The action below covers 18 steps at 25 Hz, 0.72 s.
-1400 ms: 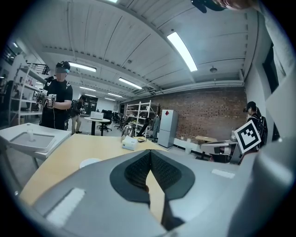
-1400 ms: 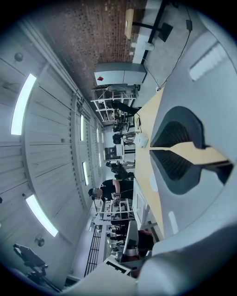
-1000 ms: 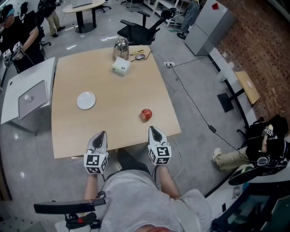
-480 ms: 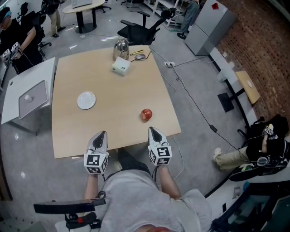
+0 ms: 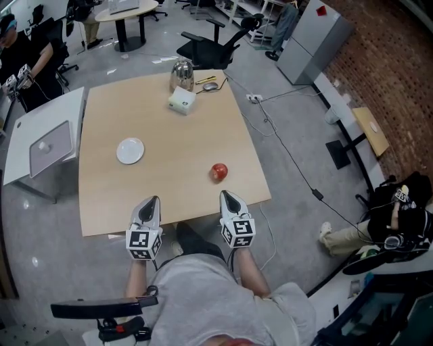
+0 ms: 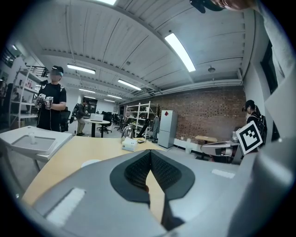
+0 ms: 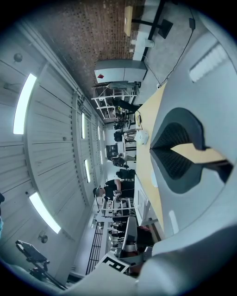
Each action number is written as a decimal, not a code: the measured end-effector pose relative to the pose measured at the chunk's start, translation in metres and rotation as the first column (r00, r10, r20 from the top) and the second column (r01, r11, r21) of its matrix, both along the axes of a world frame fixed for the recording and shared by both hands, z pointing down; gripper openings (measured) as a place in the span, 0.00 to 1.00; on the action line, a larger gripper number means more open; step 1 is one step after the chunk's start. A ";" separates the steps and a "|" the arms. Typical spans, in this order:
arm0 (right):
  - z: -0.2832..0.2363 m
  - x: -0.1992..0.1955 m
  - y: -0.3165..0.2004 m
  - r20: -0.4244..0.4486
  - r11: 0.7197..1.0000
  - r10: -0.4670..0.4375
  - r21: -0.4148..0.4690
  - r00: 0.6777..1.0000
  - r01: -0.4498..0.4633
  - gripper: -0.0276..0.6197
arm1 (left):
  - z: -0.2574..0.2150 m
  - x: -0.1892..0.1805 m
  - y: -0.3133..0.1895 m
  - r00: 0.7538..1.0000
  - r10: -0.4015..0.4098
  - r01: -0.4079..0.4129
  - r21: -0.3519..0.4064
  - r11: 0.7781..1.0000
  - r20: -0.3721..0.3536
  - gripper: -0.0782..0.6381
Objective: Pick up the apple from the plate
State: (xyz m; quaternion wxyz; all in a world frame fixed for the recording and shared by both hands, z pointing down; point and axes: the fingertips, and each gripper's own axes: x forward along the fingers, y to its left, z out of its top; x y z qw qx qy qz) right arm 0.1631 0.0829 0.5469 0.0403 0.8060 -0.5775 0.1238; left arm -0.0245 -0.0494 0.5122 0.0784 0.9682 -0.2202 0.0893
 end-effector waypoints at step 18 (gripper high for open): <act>0.002 -0.004 0.003 0.005 1.000 -0.011 0.000 1.000 0.011 0.05 | -0.001 -0.004 0.004 1.000 -0.007 0.007 0.003 1.000 0.003 0.14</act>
